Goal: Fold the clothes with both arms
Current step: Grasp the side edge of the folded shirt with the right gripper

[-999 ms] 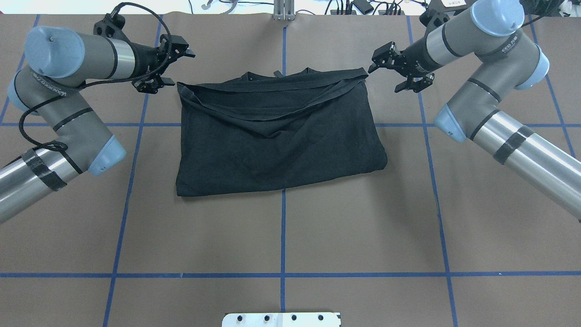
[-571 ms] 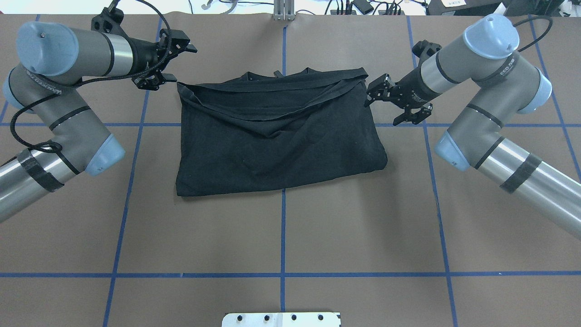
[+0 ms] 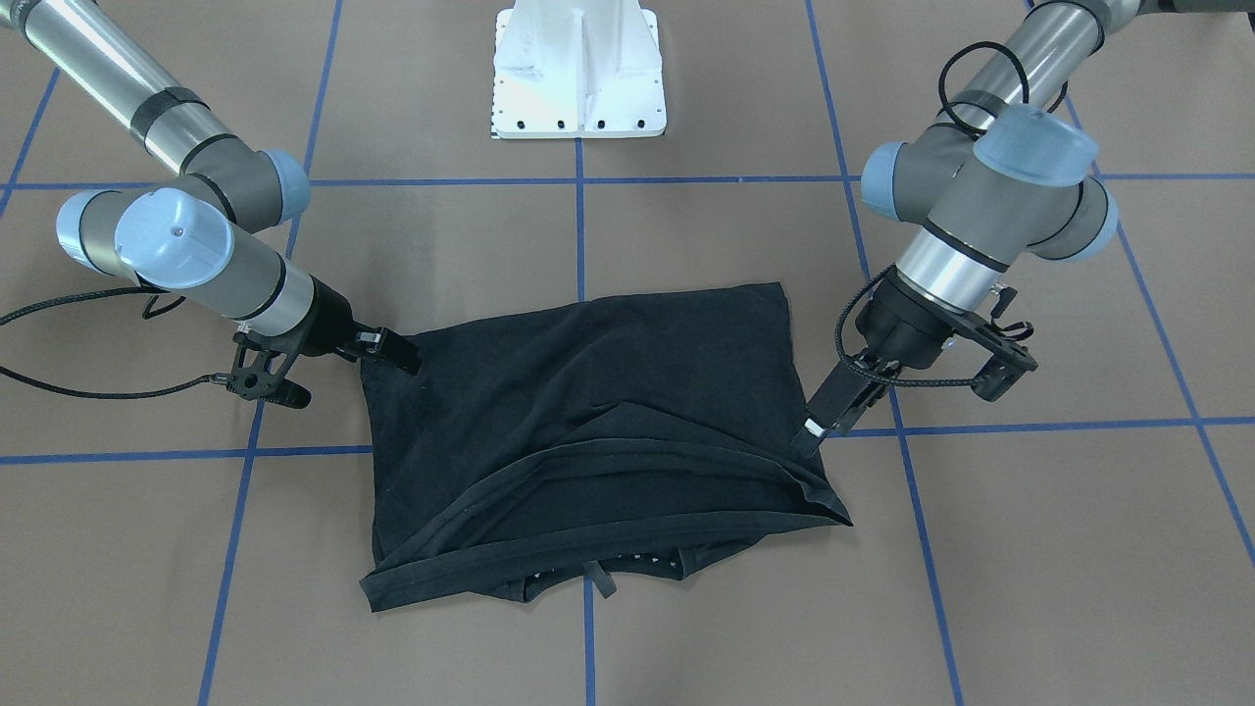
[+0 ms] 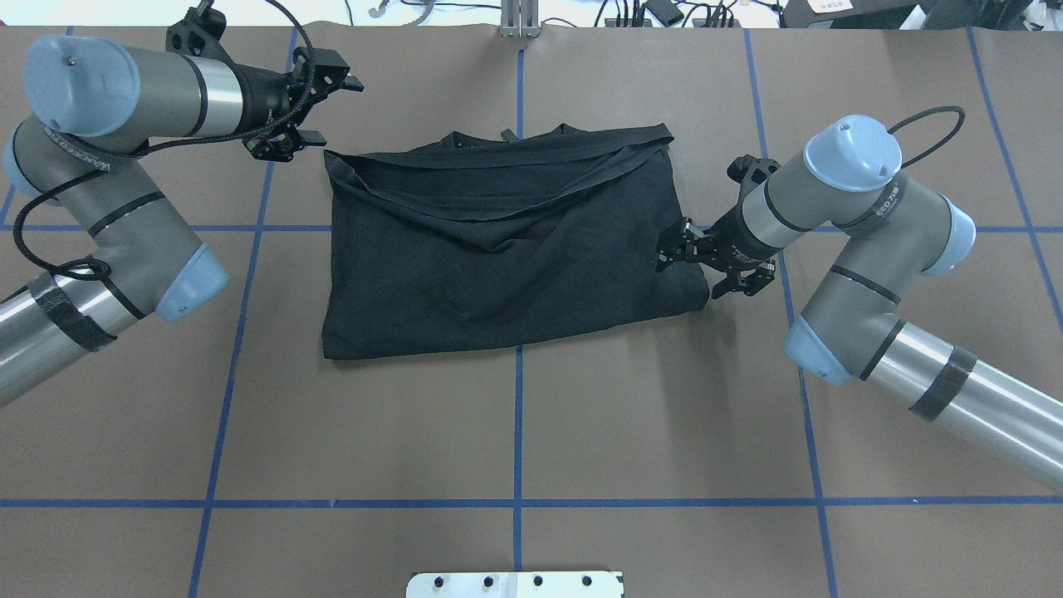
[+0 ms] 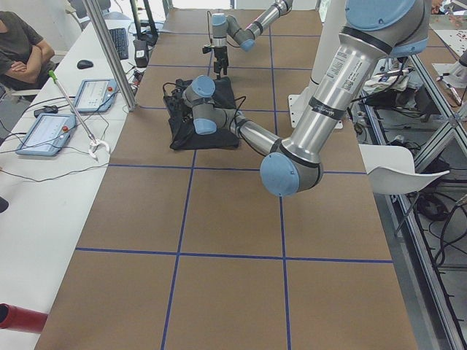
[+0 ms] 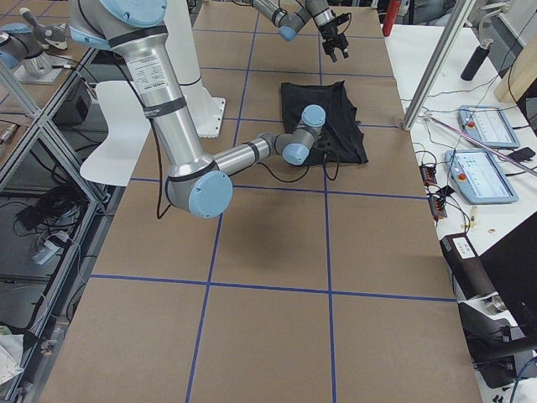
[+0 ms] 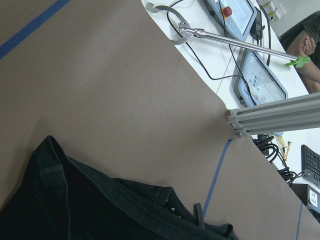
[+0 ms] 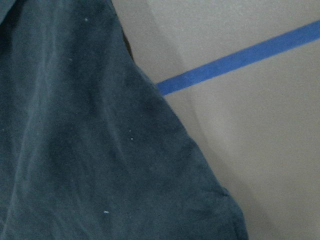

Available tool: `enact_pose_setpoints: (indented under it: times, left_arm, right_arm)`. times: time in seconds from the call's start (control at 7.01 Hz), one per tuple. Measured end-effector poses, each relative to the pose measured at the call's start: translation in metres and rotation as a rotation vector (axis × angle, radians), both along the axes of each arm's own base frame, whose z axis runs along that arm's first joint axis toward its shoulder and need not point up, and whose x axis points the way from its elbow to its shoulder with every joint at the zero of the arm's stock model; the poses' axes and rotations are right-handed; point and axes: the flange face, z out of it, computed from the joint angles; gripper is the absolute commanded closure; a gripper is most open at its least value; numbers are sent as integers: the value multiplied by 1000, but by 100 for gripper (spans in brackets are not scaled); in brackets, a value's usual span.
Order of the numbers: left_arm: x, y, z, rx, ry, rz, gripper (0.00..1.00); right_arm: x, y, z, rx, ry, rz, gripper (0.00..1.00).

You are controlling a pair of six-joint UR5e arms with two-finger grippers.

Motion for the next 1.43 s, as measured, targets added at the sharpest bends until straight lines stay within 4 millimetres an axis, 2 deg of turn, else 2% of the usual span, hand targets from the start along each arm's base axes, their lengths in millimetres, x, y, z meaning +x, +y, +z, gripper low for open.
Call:
enact_pose_setpoints:
  times: [0.57,0.71,0.86,1.0,1.14,1.28,1.43]
  left_arm:
    - [0,0,0,0,0,0,0]
    - [0,0,0,0,0,0,0]
    - [0,0,0,0,0,0,0]
    - [0,0,0,0,0,0,0]
    - [0,0,0,0,0,0,0]
    - [0,0,0,0,0,-1,0]
    - [0,0,0,1,0,-2,0]
  right_arm:
    - [3,2,10,-7,8,-3,3]
    - [2,4,11,-6,11,-4,8]
    - [0,5,11,-6,13,-6,29]
    - [-2,7,12,-6,13,-9,58]
    - [-3,8,12,-6,14,-11,91]
    - [-3,8,12,-7,14,-11,100]
    - [-3,8,12,-8,14,-12,100]
